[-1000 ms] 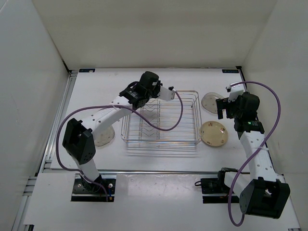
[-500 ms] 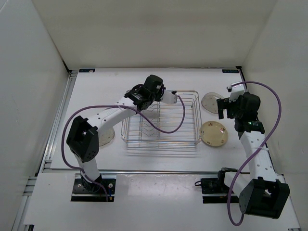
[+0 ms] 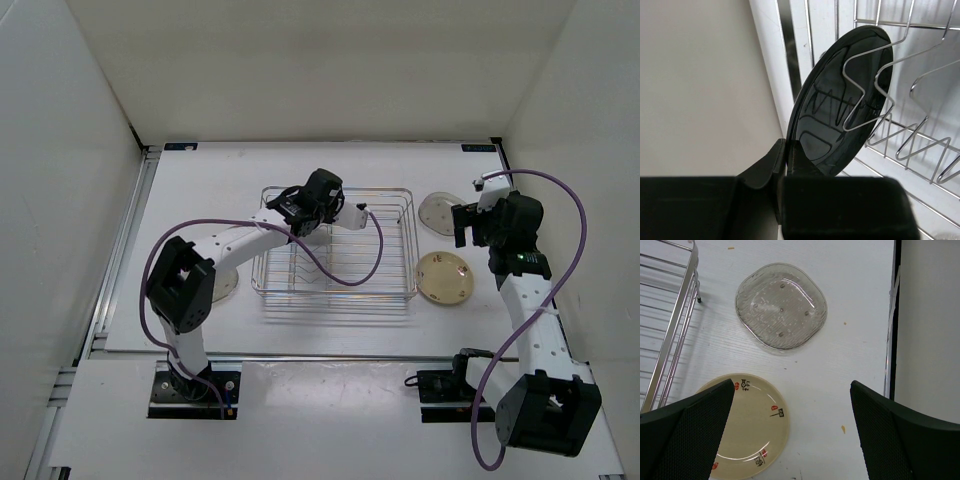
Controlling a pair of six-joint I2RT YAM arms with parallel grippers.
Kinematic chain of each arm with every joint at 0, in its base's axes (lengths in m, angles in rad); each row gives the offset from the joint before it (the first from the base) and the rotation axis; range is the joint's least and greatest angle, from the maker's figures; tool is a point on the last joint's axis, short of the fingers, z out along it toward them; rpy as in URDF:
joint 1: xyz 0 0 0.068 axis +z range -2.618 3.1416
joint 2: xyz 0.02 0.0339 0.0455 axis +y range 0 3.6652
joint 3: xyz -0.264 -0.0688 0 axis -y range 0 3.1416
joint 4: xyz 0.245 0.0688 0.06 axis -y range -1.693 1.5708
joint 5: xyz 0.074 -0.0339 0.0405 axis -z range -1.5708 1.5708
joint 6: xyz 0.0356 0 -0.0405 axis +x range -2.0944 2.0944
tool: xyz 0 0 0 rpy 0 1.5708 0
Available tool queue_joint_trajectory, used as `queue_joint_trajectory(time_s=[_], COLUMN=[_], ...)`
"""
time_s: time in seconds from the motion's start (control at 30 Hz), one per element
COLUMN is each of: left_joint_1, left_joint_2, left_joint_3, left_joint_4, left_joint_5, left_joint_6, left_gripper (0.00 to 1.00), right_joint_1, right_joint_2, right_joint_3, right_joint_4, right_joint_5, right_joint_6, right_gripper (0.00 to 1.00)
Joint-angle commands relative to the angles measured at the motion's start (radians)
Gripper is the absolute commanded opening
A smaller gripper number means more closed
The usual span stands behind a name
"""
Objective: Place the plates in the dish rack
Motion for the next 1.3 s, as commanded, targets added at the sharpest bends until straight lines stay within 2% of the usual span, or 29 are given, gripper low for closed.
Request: queue_joint_trajectory(time_s=[0.0, 0.4, 0.47, 0.5, 0.6, 0.87, 1.0, 1.03, 1.17, 1.27], left_joint_1=[-0.006, -0.006, -0.006, -0.006, -0.006, -0.006, -0.006, -0.006, -0.006, -0.006], left_joint_2=[-0.013, 0.015, 0.015, 0.015, 0.024, 0.015, -0.028, -0.037, -0.111, -0.177], left_joint_3=[-0.004, -0.004, -0.004, -0.004, -0.004, 0.016, 0.027, 0.027, 0.038, 0.027], left_joint_4=[0.013, 0.013, 0.013, 0.013, 0.013, 0.013, 0.013, 0.013, 0.013, 0.013], left_joint_5=[0.005, 0.014, 0.014, 0.005, 0.005, -0.014, -0.014, -0.024, -0.046, -0.057], left_joint_6=[-0.012, -0.039, -0.039, -0.039, -0.039, -0.059, -0.084, -0.099, -0.142, -0.186], left_gripper=[0.10, 0.10, 0.18, 0.26, 0.33, 0.34, 0.50, 0.61, 0.78, 0.85], right_joint_1=[-0.014, -0.023, -0.023, -0.023, -0.033, -0.033, -0.033, -0.033, -0.033, -0.033], right_joint_2=[-0.018, -0.037, -0.037, -0.037, -0.037, -0.037, -0.037, -0.037, -0.037, -0.037], right_joint_3=[-0.009, -0.018, -0.018, -0.018, -0.018, -0.018, -0.018, -0.018, -0.018, -0.018], right_joint_4=[0.021, 0.012, 0.012, 0.012, 0.012, 0.012, 0.012, 0.012, 0.012, 0.012], right_joint_5=[-0.025, -0.047, -0.047, -0.047, -0.047, -0.047, -0.047, -0.047, -0.047, -0.047], right_joint_6=[0.015, 0.015, 0.015, 0.015, 0.024, 0.024, 0.024, 0.024, 0.024, 0.024], right_gripper=[1.00, 1.00, 1.00, 1.00, 1.00, 1.00, 1.00, 1.00, 1.00, 1.00])
